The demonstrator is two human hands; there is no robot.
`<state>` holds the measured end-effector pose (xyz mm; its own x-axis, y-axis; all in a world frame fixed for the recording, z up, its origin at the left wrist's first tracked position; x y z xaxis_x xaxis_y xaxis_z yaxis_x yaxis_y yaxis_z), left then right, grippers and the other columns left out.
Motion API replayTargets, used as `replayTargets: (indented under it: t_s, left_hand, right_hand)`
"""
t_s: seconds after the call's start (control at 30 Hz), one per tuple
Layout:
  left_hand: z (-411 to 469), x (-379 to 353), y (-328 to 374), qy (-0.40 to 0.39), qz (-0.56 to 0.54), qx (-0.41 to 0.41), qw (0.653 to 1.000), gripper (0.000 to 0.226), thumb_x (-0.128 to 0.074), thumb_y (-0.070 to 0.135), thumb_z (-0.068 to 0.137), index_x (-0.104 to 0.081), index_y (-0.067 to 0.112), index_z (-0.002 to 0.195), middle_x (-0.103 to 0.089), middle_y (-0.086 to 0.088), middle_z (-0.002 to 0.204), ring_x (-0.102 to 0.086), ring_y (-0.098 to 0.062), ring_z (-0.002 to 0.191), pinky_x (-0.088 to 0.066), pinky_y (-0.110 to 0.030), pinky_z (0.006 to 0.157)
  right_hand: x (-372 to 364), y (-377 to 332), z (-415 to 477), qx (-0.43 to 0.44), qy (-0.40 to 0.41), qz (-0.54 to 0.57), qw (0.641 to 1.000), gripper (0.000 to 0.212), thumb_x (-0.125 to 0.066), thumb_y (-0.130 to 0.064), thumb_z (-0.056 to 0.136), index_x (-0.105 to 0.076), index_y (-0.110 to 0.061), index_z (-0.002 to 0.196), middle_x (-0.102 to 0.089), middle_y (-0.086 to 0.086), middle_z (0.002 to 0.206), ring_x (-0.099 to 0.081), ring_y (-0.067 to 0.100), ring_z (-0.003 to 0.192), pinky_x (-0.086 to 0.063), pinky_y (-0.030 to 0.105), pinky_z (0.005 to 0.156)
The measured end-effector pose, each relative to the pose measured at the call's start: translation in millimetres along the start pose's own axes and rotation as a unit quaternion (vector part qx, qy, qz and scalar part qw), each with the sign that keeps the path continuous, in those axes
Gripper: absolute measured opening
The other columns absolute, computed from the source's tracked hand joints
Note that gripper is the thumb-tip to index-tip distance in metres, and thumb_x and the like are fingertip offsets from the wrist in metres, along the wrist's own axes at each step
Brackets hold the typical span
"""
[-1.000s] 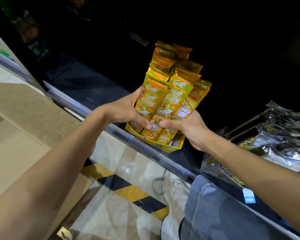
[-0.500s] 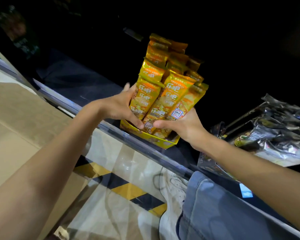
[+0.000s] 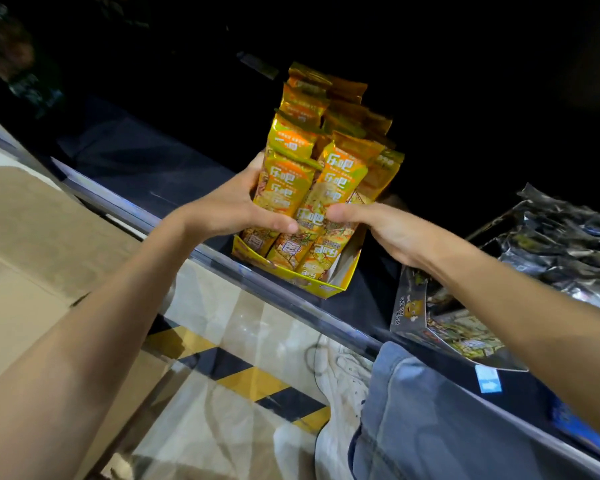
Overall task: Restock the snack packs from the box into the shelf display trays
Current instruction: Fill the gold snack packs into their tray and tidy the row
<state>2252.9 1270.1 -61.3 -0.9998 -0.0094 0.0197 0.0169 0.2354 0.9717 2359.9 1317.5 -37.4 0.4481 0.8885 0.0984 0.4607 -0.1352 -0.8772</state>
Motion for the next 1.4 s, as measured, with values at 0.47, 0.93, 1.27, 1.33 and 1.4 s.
replayTargets:
  t_s: [0.47, 0.93, 1.27, 1.33, 1.4]
  left_hand:
    - [-1.5, 11.7, -0.6, 0.007, -0.012, 0.014, 1.0, 0.116, -0.09, 0.048, 0.041, -0.037, 0.016, 0.139, -0.062, 0.002, 0.126, -0.062, -0.013, 0.113, -0.052, -0.03, 0.09]
    - [-13.8, 5.9, 4.8, -0.031, 0.013, 0.021, 0.999, 0.065, -0.073, -0.008, 0.062, -0.049, 0.011, 0.119, -0.072, 0.015, 0.097, -0.068, 0.0, 0.093, -0.052, -0.013, 0.072]
    - [-8.0, 3.1, -10.5, -0.027, 0.018, 0.04, 0.999, 0.06, -0.079, -0.003, 0.059, -0.055, 0.019, 0.11, -0.072, 0.02, 0.092, -0.067, 0.005, 0.088, -0.051, -0.01, 0.07]
    - [-8.6, 0.0, -10.5, -0.024, 0.004, 0.027, 0.999, 0.058, -0.076, -0.004, 0.061, -0.055, 0.017, 0.11, -0.072, 0.017, 0.093, -0.066, 0.005, 0.089, -0.051, -0.01, 0.071]
    - [-7.3, -1.0, -7.7, -0.023, 0.006, 0.015, 1.0, 0.073, -0.08, 0.004, 0.061, -0.048, 0.013, 0.126, -0.066, 0.01, 0.11, -0.065, 0.002, 0.098, -0.052, -0.013, 0.075]
  right_hand:
    - [-2.7, -10.7, -6.4, 0.143, 0.113, -0.042, 0.982, 0.051, -0.082, 0.002, 0.06, -0.058, -0.034, 0.088, -0.063, -0.021, 0.093, -0.062, -0.015, 0.081, -0.051, 0.009, 0.079]
    - [3.3, -14.3, -16.5, 0.212, 0.166, -0.121, 0.955, 0.055, -0.085, -0.057, 0.047, -0.062, -0.046, 0.095, -0.066, -0.01, 0.105, -0.064, 0.011, 0.106, -0.05, 0.037, 0.094]
    - [-0.9, -24.8, -11.5, 0.23, 0.143, -0.139, 0.953, 0.054, -0.085, -0.026, 0.053, -0.063, -0.052, 0.095, -0.066, -0.027, 0.098, -0.063, -0.005, 0.1, -0.052, 0.025, 0.092]
    - [-1.0, -29.8, -16.9, 0.237, 0.147, -0.173, 0.944, 0.062, -0.084, -0.039, 0.051, -0.054, -0.065, 0.099, -0.062, -0.038, 0.098, -0.059, -0.011, 0.102, -0.049, 0.018, 0.093]
    - [4.8, -25.4, -20.1, 0.232, 0.16, -0.18, 0.942, 0.063, -0.086, -0.044, 0.051, -0.054, -0.059, 0.103, -0.06, -0.033, 0.104, -0.058, -0.01, 0.104, -0.046, 0.016, 0.095]
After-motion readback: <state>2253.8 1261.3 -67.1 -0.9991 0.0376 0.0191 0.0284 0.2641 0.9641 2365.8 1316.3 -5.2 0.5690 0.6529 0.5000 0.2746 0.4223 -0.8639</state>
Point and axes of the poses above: each hand's wrist, its own z-axis towards the middle knuckle, its own x-axis out of the back of the hand, y = z × x, the point moved 10 cm from there along z, towards the middle knuckle
